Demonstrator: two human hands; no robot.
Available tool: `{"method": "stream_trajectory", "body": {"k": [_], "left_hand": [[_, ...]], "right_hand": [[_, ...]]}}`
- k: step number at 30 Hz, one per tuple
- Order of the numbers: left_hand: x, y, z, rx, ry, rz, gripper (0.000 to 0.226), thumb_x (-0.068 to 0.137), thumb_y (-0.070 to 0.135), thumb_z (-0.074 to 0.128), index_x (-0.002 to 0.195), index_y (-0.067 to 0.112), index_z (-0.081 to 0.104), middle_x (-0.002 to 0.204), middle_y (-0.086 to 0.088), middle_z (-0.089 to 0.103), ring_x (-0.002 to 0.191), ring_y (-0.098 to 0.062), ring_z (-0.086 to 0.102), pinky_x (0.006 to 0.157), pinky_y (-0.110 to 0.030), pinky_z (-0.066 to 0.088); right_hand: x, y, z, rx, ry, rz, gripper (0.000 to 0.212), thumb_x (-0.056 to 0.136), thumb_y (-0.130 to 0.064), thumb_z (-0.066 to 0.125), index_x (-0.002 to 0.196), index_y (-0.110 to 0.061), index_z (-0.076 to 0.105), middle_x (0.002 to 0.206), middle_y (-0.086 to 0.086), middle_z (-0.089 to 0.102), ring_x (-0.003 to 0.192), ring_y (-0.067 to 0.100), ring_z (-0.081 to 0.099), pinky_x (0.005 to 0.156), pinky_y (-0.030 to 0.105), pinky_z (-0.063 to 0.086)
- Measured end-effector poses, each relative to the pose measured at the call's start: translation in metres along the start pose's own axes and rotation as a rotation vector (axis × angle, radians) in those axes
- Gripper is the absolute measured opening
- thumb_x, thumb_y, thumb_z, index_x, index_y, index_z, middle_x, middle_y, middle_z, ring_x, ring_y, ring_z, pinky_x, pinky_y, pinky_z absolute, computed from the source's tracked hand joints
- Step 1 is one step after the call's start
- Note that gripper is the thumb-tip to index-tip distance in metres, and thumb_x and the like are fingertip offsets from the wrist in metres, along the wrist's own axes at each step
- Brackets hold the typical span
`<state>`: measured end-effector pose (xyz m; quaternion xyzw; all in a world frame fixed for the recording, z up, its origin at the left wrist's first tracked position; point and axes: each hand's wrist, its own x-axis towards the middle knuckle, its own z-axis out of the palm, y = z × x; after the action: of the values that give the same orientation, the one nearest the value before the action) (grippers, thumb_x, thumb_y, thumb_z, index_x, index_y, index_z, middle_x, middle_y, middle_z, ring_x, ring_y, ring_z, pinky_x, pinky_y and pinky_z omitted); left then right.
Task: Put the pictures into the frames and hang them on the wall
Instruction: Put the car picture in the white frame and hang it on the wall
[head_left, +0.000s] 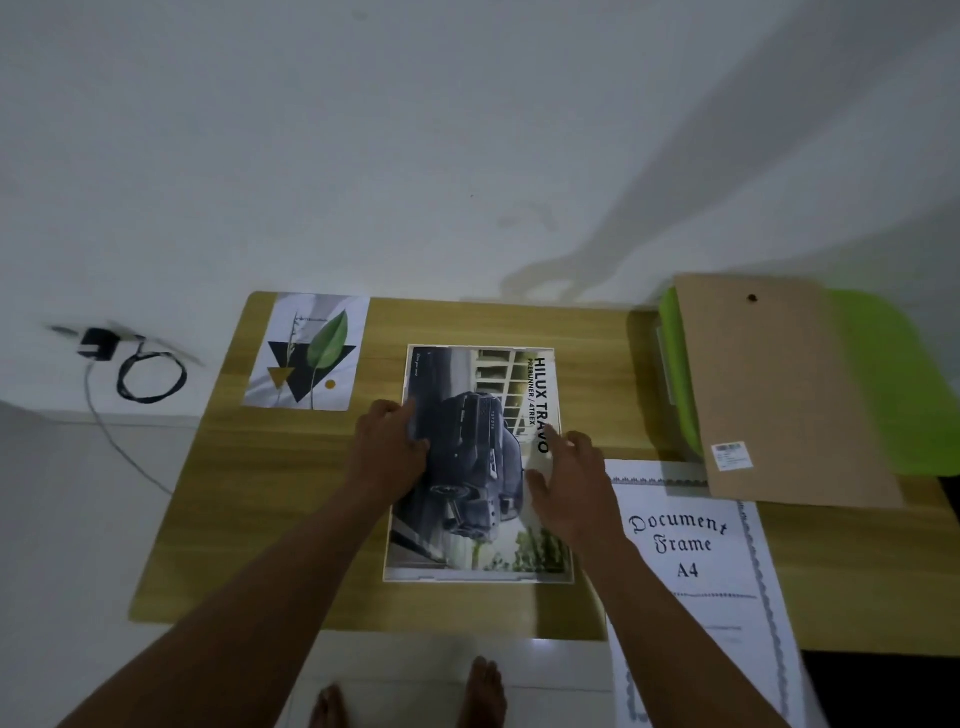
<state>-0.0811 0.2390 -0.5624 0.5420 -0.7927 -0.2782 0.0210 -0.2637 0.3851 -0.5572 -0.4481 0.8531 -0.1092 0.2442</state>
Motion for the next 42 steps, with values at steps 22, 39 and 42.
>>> {"method": "stream_trajectory", "body": {"k": [22,39,42], "left_hand": [[0.005,-0.011,0.019,0.204,-0.113,0.125,0.084,0.09,0.057,0.053,0.153,0.015,0.017,0.162,-0.009,0.0,0.135,-0.037,0.039,0.104,-0.047,0.042],[0.014,-0.03,0.024,0.392,-0.147,0.324,0.1,0.085,0.073,0.037,0.153,0.009,0.0,0.159,-0.02,-0.012,0.149,-0.034,-0.002,0.118,-0.054,0.013],[0.018,-0.033,0.025,0.383,-0.148,0.354,0.099,0.085,0.073,0.033,0.154,0.01,-0.001,0.16,-0.018,-0.011,0.149,-0.034,-0.001,0.119,-0.053,0.011]], "right_hand": [[0.019,0.02,0.027,-0.283,-0.127,-0.247,0.067,0.1,-0.054,0.007,0.157,-0.019,-0.001,0.165,0.005,-0.008,0.149,0.03,-0.016,0.119,0.061,0.0],[0.009,0.018,0.025,-0.223,-0.15,-0.165,0.076,0.1,-0.055,0.034,0.157,-0.024,-0.005,0.164,0.001,-0.013,0.149,0.028,-0.016,0.121,0.055,-0.001],[0.01,0.022,0.021,-0.233,-0.134,-0.177,0.072,0.101,-0.055,0.029,0.157,-0.023,-0.002,0.164,0.0,-0.01,0.15,0.028,-0.016,0.121,0.054,-0.001]]}}
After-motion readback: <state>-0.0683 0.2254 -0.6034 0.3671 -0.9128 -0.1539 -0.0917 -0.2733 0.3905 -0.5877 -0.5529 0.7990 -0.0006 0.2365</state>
